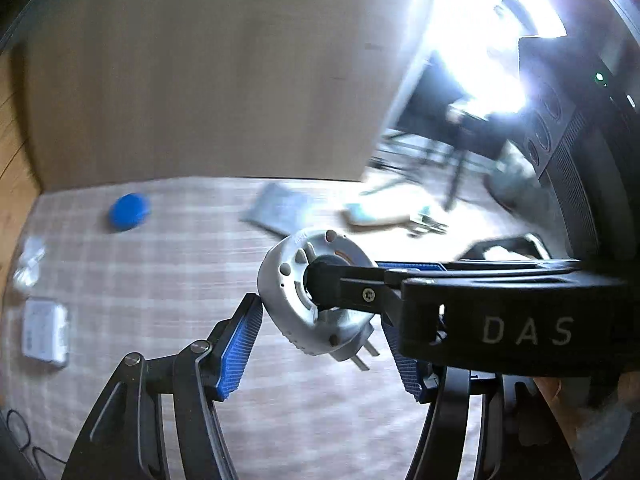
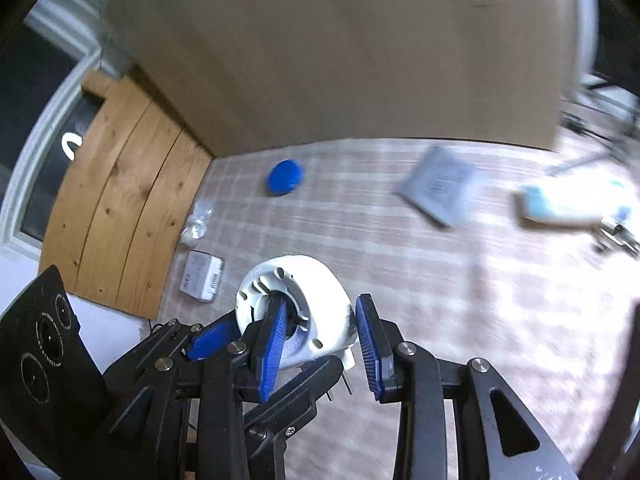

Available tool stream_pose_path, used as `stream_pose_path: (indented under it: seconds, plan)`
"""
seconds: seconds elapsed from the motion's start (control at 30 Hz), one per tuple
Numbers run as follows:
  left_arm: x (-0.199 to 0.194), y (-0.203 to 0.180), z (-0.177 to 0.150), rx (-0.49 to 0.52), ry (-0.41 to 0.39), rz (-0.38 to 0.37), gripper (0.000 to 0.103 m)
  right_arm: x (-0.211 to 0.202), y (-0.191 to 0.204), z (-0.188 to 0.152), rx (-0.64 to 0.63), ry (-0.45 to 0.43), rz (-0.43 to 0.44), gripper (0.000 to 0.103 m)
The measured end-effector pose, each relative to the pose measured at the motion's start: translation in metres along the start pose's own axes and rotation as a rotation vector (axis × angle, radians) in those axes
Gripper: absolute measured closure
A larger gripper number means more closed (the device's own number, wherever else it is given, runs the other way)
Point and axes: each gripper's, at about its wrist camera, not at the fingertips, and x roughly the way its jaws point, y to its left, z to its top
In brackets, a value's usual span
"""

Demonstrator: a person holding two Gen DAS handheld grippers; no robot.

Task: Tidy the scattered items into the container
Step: 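Carry the plug adapter to the black tray and open the right tool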

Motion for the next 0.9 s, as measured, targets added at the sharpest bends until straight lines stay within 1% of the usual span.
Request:
stream_pose_path:
  seconds: [0.07,0.13,0.17,0.2,0.27,0.33,0.4,0.5,0.67,0.77,0.9]
  plan:
    - [0.0,-0.032,-0.001,0.034,0.001,-0.027,0.037,-0.025,-0.021,-0.015,0.039,-0.024,-0.003,0.071]
    - [0.009,-0.072,-0.005,0.103,0.019,-0.058,0.037,-0.051,-0.045,-0.033,0.08,-0.042,0.0,0.071]
    - [0.012,-0.085,-0.007,0.123,0.021,-0.072,0.037,-0.064,-0.057,-0.043,0.105,-0.053,-0.009,0.071]
    - [0.017,-0.106,-0.01,0.147,0.025,-0.096,0.037,-0.074,-0.068,-0.049,0.114,-0.059,-0.022,0.071]
    - [0.027,-0.139,-0.012,0.179,0.037,-0.128,0.037,-0.094,-0.095,-0.061,0.149,-0.082,-0.065,0.072]
    - [0.038,-0.175,-0.015,0.212,0.063,-0.158,0.037,-0.106,-0.121,-0.07,0.216,-0.092,-0.087,0.072]
    - [0.048,-0.194,-0.015,0.253,0.075,-0.191,0.037,-0.126,-0.147,-0.085,0.267,-0.114,-0.115,0.072]
    - [0.055,-0.235,-0.019,0.306,0.109,-0.269,0.037,-0.15,-0.171,-0.102,0.313,-0.137,-0.149,0.071]
    - [0.064,-0.282,-0.03,0.355,0.159,-0.352,0.037,-0.186,-0.212,-0.132,0.392,-0.152,-0.201,0.071]
    - [0.067,-0.303,-0.036,0.394,0.173,-0.367,0.037,-0.197,-0.228,-0.144,0.42,-0.159,-0.213,0.072]
    - [0.07,-0.32,-0.039,0.417,0.206,-0.395,0.036,-0.21,-0.242,-0.159,0.446,-0.166,-0.227,0.071]
